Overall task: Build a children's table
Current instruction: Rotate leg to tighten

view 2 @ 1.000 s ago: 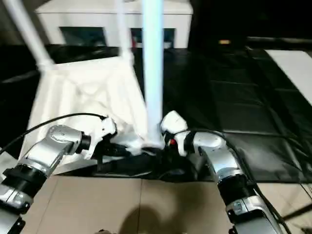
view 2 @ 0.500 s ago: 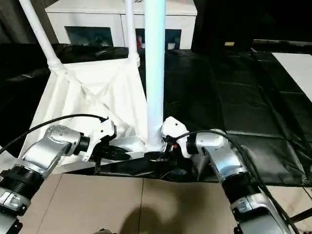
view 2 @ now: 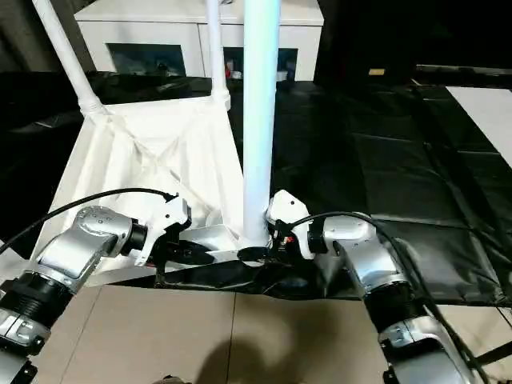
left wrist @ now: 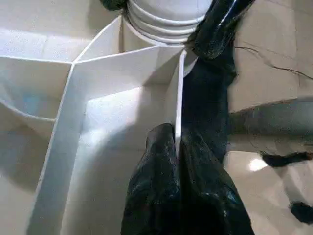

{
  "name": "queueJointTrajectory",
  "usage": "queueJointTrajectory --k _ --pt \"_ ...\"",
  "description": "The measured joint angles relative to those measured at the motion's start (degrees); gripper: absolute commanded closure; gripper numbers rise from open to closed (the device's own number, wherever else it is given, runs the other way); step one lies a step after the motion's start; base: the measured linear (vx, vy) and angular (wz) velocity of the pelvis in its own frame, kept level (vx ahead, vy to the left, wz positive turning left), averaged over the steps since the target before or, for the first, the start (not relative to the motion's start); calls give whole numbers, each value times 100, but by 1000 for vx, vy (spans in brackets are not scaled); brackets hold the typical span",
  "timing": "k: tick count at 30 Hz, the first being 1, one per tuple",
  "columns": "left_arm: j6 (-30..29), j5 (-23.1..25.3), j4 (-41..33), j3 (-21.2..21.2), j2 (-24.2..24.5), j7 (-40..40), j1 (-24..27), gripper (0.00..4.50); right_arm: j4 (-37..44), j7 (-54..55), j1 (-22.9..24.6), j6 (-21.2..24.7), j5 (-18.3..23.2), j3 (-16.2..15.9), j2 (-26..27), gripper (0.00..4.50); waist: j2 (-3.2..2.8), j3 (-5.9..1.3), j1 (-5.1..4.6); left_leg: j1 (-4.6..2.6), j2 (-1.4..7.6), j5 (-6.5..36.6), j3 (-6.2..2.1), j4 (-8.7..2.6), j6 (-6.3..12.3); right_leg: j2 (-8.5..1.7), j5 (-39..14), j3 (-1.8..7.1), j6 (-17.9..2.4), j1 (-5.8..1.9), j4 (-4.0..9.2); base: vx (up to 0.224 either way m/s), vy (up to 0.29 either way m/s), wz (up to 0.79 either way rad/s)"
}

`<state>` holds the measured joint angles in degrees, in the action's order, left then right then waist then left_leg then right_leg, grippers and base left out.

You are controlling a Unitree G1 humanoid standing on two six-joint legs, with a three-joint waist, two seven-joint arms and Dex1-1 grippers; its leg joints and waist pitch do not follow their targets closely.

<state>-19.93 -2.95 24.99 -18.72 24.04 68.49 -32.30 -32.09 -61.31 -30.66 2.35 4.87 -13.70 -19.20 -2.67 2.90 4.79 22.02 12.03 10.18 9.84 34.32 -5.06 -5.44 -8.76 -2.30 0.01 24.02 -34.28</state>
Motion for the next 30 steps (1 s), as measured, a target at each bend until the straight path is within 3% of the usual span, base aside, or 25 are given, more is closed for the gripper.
queueJointTrajectory --k 6,11,15,20,22,24,26,30 --pt "-183 216 632 167 -729 -1272 -395 450 -373 1843 -117 484 -105 547 604 180 7 4 -154 -4 -5 -1 -2 11 -2 -2 0 7 0 -1 -6 0 0 0" --pt "-253 438 1658 326 -1663 -2844 -1059 450 -978 4892 -573 871 -250 1337 1655 181 9 -3 -243 -13 -5 -9 -17 3 -17 4 0 0 2 -2 -15 0 0 0" --pt "-114 495 1993 326 -1902 -3172 -1205 450 -1205 5739 -689 773 -355 1390 1898 181 -20 -25 -249 -13 -8 -9 -18 1 -17 2 -3 -1 8 -13 -9 0 0 0" --pt "72 555 2191 322 -1948 -3246 -1283 450 -1359 5743 -781 667 -463 1400 1902 181 -39 -29 -263 -8 -10 -8 -19 -5 -16 2 -2 -1 7 -14 12 0 0 0" --pt "137 548 2254 314 -1944 -3213 -1306 450 -1344 5700 -742 593 -467 1421 1892 125 -50 -30 -261 -7 -10 -8 -19 -5 -16 2 -1 -1 7 -14 13 0 0 0" --pt "160 539 2259 316 -1877 -3173 -1306 450 -1264 5514 -706 578 -453 1407 1888 109 -57 -32 -265 -8 -10 -8 -19 -8 -16 2 -1 -3 7 -13 11 0 0 0" --pt "184 533 2257 330 -1718 -3059 -1305 450 -1065 5095 -567 530 -440 1287 1827 90 -56 -31 -314 2 -8 -8 -21 -13 -16 6 8 -8 9 -7 12 0 0 0" --pt "189 474 1968 319 -1392 -2394 -1130 450 -662 4022 -337 479 -442 857 1340 68 -53 -27 -323 -1 -5 -8 -29 -21 -16 9 11 -17 14 -1 13 0 0 0"
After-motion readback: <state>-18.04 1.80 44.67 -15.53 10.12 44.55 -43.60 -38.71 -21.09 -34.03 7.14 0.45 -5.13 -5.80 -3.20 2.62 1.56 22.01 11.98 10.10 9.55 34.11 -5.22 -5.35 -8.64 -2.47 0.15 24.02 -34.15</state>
